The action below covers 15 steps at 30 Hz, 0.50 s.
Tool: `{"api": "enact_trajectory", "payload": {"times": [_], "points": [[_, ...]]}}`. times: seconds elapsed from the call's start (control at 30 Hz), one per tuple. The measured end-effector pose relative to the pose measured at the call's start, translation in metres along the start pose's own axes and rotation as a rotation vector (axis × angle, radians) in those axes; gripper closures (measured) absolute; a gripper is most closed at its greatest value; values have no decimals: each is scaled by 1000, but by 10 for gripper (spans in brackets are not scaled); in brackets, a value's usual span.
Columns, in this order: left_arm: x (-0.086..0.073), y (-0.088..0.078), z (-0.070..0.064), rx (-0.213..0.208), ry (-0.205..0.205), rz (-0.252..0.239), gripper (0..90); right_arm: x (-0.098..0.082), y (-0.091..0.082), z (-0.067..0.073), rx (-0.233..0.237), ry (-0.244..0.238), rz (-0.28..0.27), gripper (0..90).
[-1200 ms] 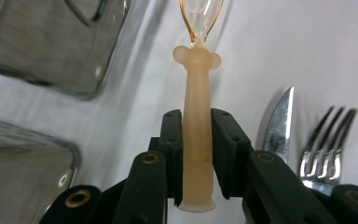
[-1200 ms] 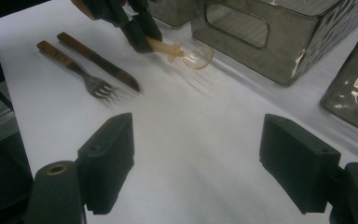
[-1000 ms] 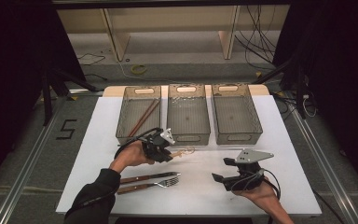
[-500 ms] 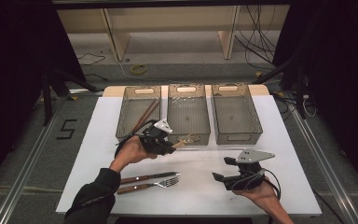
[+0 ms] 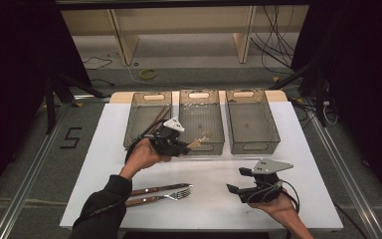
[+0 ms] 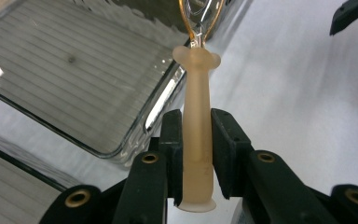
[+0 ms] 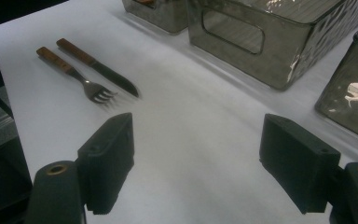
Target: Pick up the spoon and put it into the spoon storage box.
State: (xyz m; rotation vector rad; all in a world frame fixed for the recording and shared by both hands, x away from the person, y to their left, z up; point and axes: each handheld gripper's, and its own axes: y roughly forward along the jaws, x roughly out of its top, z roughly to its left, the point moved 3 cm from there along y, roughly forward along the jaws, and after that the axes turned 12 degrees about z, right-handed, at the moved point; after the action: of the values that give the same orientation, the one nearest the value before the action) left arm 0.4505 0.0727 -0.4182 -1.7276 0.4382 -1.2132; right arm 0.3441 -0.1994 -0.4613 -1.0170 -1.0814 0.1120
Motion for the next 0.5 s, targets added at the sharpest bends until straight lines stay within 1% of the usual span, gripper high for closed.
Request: {"api": "enact_trajectory", "payload": {"times": [0.07,0.3,0.4,0.43,0.5], "points": [[2,-2,1,4,1,-7,747,0,0,0,1,2,1,270],[10,-5,6,12,-29,-31,747,0,0,0,1,2,1,270],[13,-4,10,17,-51,-41,747,0,0,0,1,0,2,270],[14,-4,12,18,-51,-42,747,0,0,0,1,1,1,270],[16,-4,14,23,-71,-53,747,0,0,0,2,2,0,270]]}}
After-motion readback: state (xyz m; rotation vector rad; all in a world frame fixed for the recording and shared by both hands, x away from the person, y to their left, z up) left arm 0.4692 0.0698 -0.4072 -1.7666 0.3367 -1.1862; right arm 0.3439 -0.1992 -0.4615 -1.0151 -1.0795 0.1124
